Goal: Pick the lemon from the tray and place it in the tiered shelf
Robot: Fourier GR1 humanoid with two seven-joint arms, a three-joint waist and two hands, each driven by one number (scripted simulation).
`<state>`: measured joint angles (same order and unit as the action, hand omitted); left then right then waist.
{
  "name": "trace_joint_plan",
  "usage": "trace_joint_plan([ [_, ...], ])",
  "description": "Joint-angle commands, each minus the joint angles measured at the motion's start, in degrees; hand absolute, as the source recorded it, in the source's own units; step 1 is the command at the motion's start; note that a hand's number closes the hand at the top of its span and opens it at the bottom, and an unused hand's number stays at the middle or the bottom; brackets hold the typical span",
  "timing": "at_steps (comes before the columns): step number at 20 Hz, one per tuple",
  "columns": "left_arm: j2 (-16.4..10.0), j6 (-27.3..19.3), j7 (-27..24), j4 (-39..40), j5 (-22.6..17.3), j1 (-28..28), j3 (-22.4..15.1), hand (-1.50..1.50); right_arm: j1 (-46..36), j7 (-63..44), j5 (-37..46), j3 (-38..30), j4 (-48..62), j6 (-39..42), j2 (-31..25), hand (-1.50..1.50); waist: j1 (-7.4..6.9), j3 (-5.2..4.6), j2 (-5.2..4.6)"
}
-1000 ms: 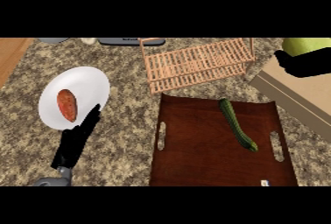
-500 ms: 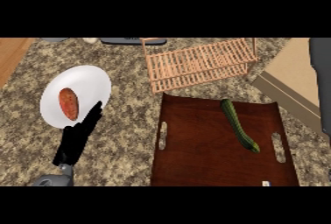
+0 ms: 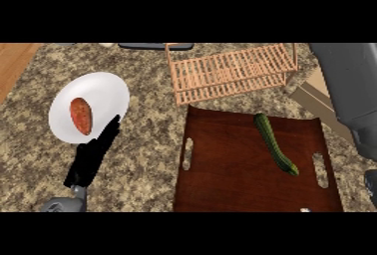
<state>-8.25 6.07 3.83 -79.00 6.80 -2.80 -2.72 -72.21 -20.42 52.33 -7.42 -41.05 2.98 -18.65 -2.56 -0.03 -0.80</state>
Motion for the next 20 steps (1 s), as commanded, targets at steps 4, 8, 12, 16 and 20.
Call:
trace_joint_plan([
  [4, -0.2, 1.3, -0.1, -0.8, -0.4, 0.3, -0.2, 0.00, -6.4, 3.5, 1.3, -0.9, 16.5, -3.1, 2.5, 1.50, -1.35, 0.00, -0.56],
  [8, 0.1, 0.8, -1.0, -0.3, -0.1, 0.1, -0.2, 0.00, -2.8, 3.3, -15.2, -15.6, 14.2, -4.7, 8.5, -1.50, -1.20, 0.22, -0.80],
  [12, 0.9, -0.6, -1.3, -1.0, 1.5, 1.9, -1.3, 0.00, -4.3, 4.8, -23.0, -22.8, 15.4, -4.9, 9.8, -1.50, -1.02, 0.15, -0.31],
  [16, -0.2, 1.2, 0.1, -0.1, 0.0, -0.4, -0.1, 0.00, -5.6, 9.7, -26.5, -27.2, 16.5, -11.3, 9.3, -1.50, -1.41, 0.09, -0.72],
  [20, 0.5, 0.6, 0.1, -1.1, 0.2, 0.1, -0.5, 0.00, -5.5, 16.2, -27.9, -29.4, 15.9, -17.1, 7.3, -1.50, -1.19, 0.09, -0.53],
])
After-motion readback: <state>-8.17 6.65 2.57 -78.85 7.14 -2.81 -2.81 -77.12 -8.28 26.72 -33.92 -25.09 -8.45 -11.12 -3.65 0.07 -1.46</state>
